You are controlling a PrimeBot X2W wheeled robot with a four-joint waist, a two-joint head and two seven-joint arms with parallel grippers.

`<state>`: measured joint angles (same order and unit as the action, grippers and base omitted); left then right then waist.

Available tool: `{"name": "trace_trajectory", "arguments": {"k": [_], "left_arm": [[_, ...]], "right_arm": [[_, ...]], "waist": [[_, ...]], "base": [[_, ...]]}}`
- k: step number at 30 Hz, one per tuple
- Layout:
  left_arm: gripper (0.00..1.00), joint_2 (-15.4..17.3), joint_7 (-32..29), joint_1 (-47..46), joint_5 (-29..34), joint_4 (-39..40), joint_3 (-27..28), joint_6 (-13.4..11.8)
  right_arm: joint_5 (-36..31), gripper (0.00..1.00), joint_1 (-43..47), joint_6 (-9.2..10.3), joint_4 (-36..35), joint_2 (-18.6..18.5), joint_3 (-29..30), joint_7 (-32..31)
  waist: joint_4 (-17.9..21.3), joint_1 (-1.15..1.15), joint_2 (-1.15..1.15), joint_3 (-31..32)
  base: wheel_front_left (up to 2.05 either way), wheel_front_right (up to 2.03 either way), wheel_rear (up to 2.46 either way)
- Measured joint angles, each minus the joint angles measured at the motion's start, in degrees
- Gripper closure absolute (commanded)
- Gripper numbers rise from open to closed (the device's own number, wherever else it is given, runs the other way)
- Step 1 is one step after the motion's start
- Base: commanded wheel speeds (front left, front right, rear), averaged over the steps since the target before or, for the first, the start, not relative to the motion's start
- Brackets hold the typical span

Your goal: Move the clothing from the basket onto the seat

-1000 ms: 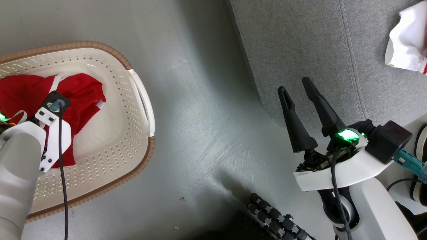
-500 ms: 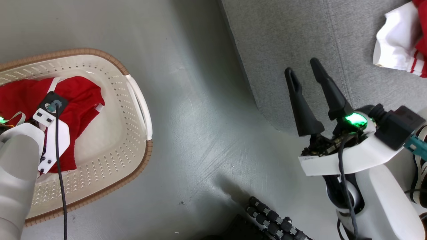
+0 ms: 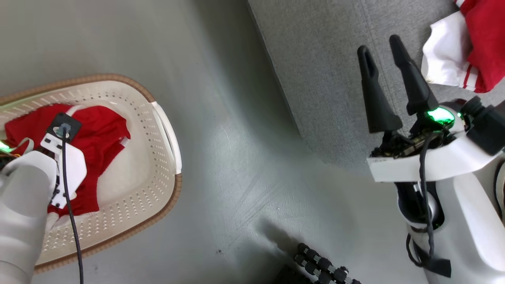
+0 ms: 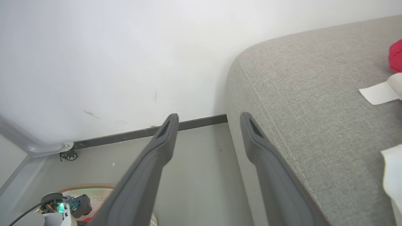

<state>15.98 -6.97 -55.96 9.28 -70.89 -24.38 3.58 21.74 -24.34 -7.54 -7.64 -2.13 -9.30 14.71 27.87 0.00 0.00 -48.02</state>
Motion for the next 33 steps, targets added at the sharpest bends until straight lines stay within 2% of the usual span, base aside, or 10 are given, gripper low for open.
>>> {"name": "trace_trajectory", "arguments": {"k": [13, 19, 29, 33], "left_arm": [[1.00, -2.07, 6.50, 3.29, -3.32, 0.08, 2.23, -0.48], [1.00, -4.14, 12.26, 5.88, -5.90, 1.03, 4.15, -1.43], [1.00, -7.14, 19.91, 9.75, -9.17, 2.15, 6.27, -1.44], [1.00, -7.86, 20.81, 11.21, -10.31, 3.20, 7.09, -1.48]], "right_arm": [[-0.85, 0.00, -0.92, 0.00, 2.10, -0.04, 2.01, 0.00], [-2.69, 0.00, -0.87, 0.00, 3.54, -0.07, 3.26, 0.00], [-5.34, 0.00, -0.52, 0.00, 5.87, -0.11, 3.92, 0.00], [-6.76, 0.00, 0.05, 0.00, 6.66, -0.15, 4.16, 0.00]], "waist": [[-1.68, 0.00, 0.00, 6.34], [-2.90, 0.00, 0.00, 10.72], [-4.89, 0.00, 0.00, 17.17], [-5.88, 0.00, 0.00, 20.17]], "base": [[0.00, 0.00, 0.00], [0.00, 0.00, 0.00], [0.00, 0.00, 0.00], [0.00, 0.00, 0.00]]}}
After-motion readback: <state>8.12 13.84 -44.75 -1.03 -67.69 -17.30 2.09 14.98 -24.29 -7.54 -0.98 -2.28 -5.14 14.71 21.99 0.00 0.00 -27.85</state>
